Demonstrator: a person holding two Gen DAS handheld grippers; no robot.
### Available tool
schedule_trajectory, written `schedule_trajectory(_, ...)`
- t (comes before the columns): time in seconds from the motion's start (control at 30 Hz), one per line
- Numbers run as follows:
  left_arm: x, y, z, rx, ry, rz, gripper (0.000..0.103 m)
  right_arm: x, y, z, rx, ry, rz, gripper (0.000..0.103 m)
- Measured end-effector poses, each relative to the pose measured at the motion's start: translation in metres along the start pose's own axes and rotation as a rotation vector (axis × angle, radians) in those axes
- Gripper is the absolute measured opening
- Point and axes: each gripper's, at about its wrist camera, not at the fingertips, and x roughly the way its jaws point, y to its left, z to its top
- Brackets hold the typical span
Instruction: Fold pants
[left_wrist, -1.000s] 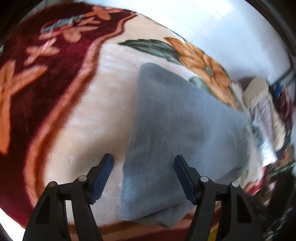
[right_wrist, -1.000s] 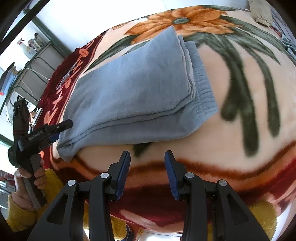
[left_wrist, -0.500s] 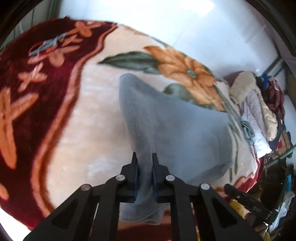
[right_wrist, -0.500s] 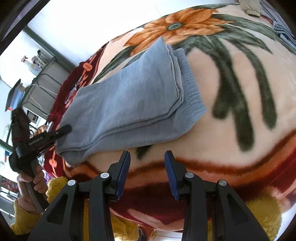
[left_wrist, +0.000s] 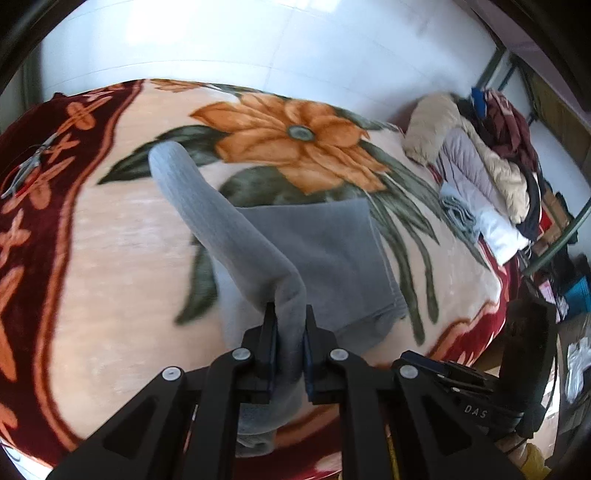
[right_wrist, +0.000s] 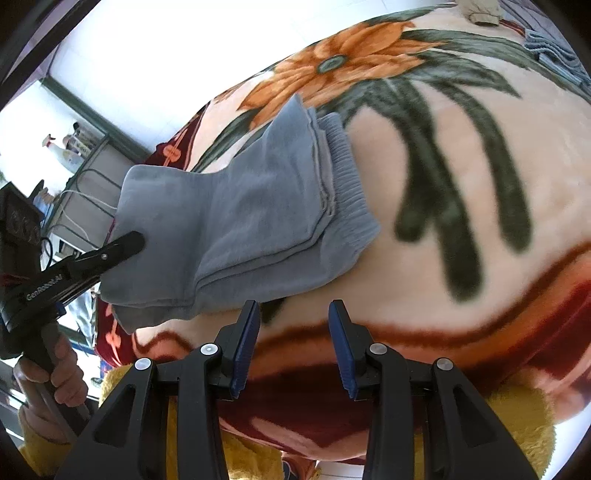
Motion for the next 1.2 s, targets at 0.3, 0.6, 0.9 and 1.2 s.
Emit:
schedule_trajectory(0.3,0.054,-0.037,-0.007,0.089,0.085,0.005,0.017,-0.006,-0.008,0.001,0.014,-0.017,-0.002,0.039)
schedule_trajectory(0.6,0.048,-0.043,-0.015,0.048,0.085,-0.103,0.041,-0.012,-0.004,-0.001,0.0,-0.03,-0.015,0.039)
schedule_trajectory(0.9,0.019,-0.009,-0.022,-0.012,0.017,-0.015,0.047,-0.009,0.025,0.015,-0.09,-0.027,-0.025,0.039)
schedule_trajectory(1.2,0.041,0.022,-0.045,-0.111,0.081,0.01,0.048,0.022,0.072,0.034,-0.23,0.026,-0.033,0.039)
